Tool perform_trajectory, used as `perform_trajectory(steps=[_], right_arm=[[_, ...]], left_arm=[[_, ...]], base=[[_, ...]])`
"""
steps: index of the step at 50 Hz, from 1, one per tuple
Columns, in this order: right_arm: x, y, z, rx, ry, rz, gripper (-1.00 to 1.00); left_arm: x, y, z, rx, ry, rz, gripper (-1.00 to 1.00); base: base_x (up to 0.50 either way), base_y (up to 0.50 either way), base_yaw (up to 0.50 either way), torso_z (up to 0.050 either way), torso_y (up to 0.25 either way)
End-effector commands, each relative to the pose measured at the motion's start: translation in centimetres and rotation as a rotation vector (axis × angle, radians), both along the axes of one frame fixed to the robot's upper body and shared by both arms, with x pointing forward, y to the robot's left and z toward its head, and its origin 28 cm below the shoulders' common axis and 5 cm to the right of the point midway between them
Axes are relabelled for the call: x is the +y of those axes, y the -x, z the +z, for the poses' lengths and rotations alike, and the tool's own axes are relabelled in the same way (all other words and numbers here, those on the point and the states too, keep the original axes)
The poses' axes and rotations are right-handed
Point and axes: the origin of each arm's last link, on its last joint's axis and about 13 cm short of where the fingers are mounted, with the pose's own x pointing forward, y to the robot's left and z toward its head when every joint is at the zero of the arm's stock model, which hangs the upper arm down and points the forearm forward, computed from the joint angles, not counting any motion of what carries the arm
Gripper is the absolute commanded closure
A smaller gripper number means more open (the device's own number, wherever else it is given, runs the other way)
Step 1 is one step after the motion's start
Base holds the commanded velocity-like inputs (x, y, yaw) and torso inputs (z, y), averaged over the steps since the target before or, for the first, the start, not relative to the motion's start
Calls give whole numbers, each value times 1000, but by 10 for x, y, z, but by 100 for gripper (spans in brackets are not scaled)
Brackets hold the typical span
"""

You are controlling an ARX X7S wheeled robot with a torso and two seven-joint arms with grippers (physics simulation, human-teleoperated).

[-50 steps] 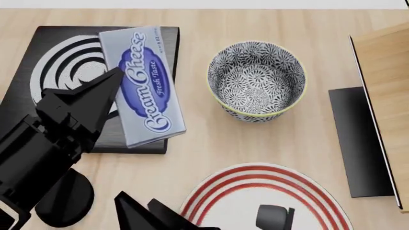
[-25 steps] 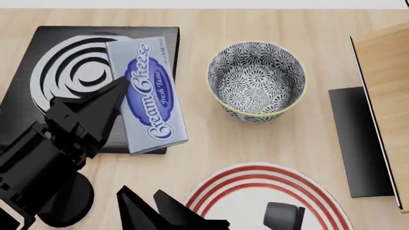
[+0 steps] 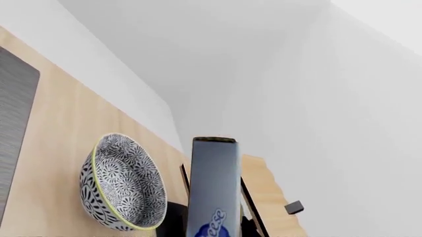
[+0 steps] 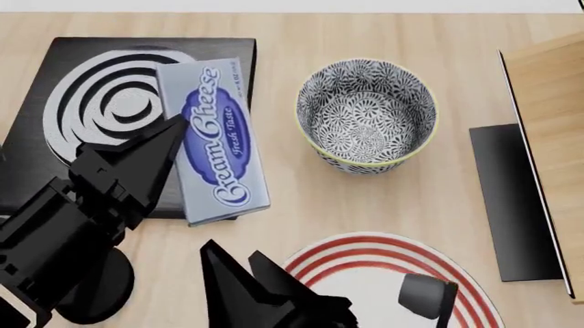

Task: Pick up the cream cheese and put it in the bowl.

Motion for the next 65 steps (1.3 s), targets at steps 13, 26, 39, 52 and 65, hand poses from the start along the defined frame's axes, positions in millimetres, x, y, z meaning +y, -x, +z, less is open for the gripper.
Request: perform_trajectory(steps=[13,26,39,52,65], right_arm=[[4,-10,-7,13,-2,15,-100],[3,-10,0,-14,-3,1,-100],[0,-12,-2,-23,-1,-16,-100],[-1,-17,-5,-18,-14,-15,-100],[-1,-20,-6,-20,-22,-15,-100]], left_arm=[[-5,1,1,7,8,-42,100],[-4,8,3,1,0,-53,100],[0,11,4,4,4,-44,100],[0,11,6,6,0,-44,100],[-2,10,4,11,1,-47,100]], base=[[0,0,0,0,1],[0,0,0,0,1],[0,0,0,0,1],[0,0,0,1,0],[0,0,0,0,1]])
